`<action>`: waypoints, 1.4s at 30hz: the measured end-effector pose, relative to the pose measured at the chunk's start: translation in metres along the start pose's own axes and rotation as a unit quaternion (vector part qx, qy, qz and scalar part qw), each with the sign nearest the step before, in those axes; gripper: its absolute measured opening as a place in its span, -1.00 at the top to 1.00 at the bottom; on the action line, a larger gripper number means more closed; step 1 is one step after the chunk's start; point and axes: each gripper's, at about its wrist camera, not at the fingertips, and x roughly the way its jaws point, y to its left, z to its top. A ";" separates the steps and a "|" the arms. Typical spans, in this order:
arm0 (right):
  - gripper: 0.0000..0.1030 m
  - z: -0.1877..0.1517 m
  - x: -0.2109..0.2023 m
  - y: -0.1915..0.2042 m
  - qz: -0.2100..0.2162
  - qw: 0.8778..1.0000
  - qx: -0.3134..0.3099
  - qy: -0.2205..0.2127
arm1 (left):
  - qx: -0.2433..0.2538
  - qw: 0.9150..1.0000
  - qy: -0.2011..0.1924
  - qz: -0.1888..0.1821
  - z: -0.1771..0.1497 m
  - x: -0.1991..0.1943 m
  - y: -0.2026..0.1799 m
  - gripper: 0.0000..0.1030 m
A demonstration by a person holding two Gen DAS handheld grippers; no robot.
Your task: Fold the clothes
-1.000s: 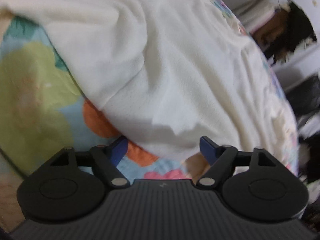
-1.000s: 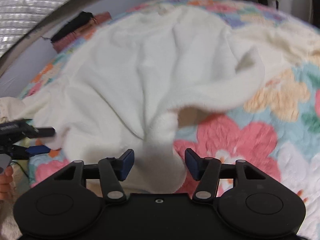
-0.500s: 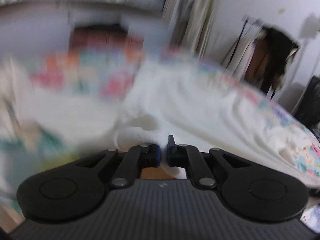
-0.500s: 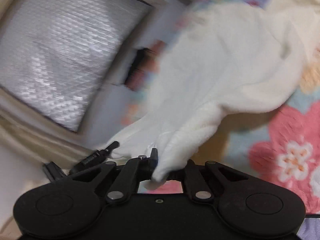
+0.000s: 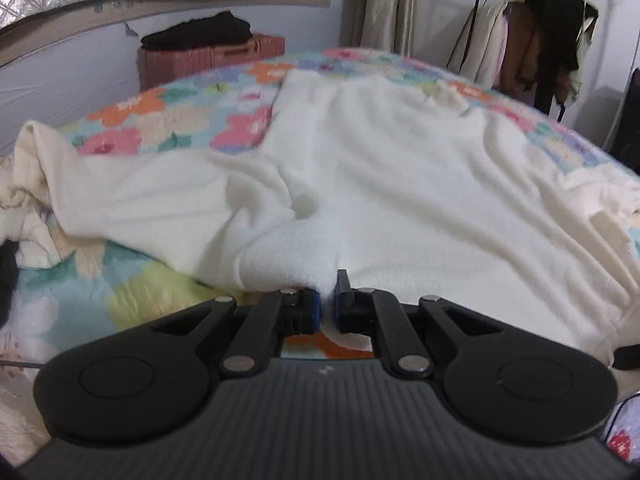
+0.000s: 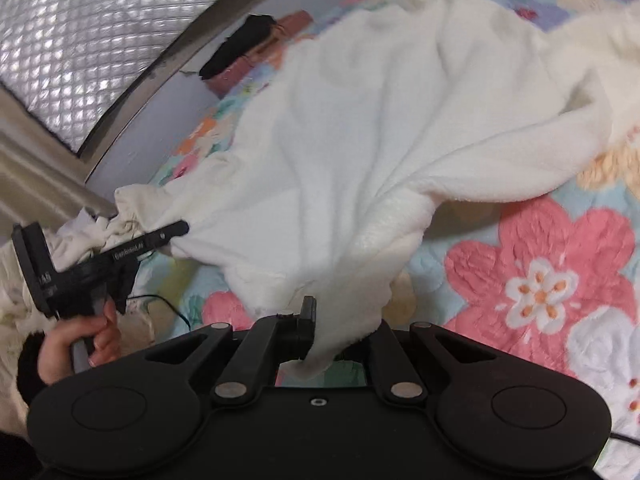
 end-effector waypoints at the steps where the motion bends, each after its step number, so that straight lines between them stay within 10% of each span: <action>1: 0.86 0.001 0.000 -0.003 -0.005 1.000 -0.002 0.004 | 0.004 1.000 0.012 0.000 -0.002 0.004 0.000 0.88; 6: 0.86 -0.004 0.022 -0.013 -0.072 0.995 -0.010 0.064 | -0.005 0.994 0.109 -0.002 -0.023 0.052 -0.005 0.87; 13: 0.84 -0.003 0.020 -0.004 -0.066 0.995 -0.023 0.074 | -0.035 0.993 0.106 -0.035 -0.016 0.044 0.012 0.85; 18: 0.31 0.000 0.001 -0.001 -0.090 0.990 -0.027 0.109 | 0.003 0.992 0.117 -0.036 -0.001 0.018 -0.001 0.82; 23: -0.16 0.030 -0.064 -0.006 -0.083 0.995 -0.054 -0.003 | 0.041 0.993 0.029 -0.105 0.036 -0.030 -0.031 0.33; 27: -0.17 0.057 -0.090 -0.066 -0.061 0.995 0.038 -0.068 | 0.072 0.985 -0.033 -0.155 0.059 -0.034 -0.083 0.05; 35: -0.17 0.044 -0.094 -0.129 -0.128 0.973 0.122 -0.147 | 0.134 0.963 0.043 -0.229 0.051 0.049 -0.223 0.00; 42: -0.20 0.065 -0.078 -0.167 -0.138 0.961 0.162 -0.179 | 0.195 0.954 0.108 -0.203 0.022 0.096 -0.280 -0.33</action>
